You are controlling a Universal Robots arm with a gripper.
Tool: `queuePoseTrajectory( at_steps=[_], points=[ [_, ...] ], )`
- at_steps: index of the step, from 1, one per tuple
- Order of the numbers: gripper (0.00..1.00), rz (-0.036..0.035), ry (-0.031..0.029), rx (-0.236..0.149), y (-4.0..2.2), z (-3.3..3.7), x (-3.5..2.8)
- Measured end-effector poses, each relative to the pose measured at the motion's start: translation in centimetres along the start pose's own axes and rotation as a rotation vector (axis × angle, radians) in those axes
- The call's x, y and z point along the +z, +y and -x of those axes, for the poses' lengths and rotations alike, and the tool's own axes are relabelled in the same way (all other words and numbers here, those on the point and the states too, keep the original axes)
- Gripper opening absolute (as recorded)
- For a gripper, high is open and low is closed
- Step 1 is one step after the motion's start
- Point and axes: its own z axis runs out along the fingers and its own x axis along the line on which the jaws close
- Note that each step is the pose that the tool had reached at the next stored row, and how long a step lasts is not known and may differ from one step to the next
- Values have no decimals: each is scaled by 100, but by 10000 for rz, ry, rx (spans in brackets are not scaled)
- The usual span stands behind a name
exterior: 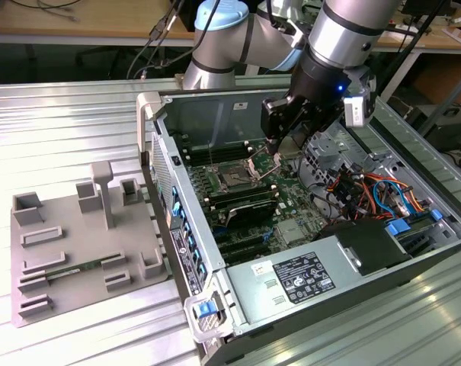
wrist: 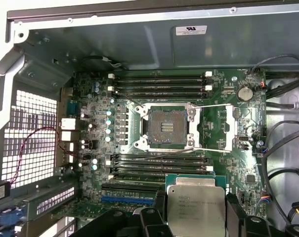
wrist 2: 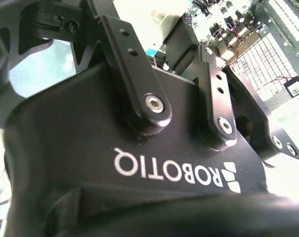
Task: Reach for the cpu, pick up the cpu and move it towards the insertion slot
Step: 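Pick up the cpu and move it towards the insertion slot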
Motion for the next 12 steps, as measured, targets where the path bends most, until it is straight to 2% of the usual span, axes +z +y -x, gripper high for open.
queuePoseTrajectory(
  at_steps=[12],
  points=[
    [55, 0, 1, 1, -1, 0, 27]
  ],
)
